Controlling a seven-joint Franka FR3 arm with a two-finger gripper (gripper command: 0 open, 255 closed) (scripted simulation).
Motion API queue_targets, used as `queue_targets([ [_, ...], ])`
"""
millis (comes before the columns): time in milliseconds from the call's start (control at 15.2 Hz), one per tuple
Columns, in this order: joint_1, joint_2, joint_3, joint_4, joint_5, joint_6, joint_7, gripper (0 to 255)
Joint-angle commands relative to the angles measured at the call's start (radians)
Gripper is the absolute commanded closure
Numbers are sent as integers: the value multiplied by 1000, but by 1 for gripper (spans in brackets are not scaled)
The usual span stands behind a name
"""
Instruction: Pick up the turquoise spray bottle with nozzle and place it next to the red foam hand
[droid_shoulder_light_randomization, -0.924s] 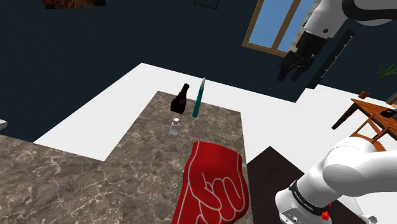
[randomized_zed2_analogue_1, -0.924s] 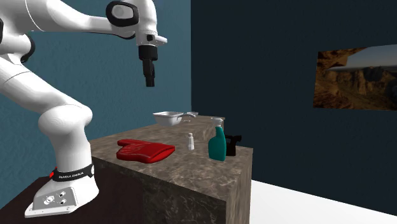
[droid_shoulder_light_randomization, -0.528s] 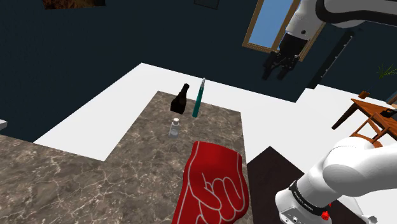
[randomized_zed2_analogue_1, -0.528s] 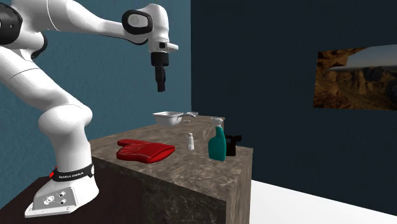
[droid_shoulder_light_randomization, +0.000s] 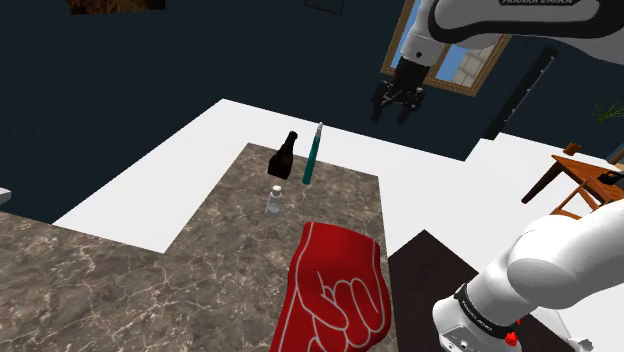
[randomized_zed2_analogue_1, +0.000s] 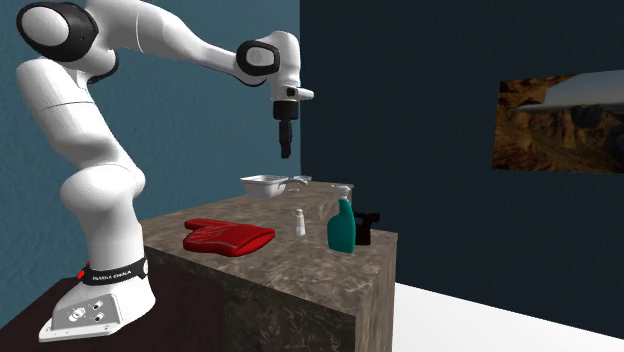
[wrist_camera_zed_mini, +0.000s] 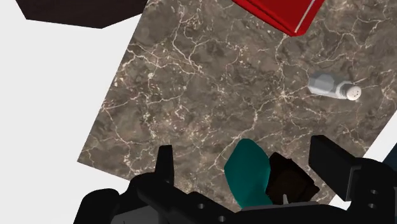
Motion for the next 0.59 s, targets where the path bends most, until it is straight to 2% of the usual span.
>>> queue_targets([
  [0, 1, 73, 5, 43, 9, 26, 23, 0],
  [528, 3, 388, 10, 287, 40, 82, 102, 0],
])
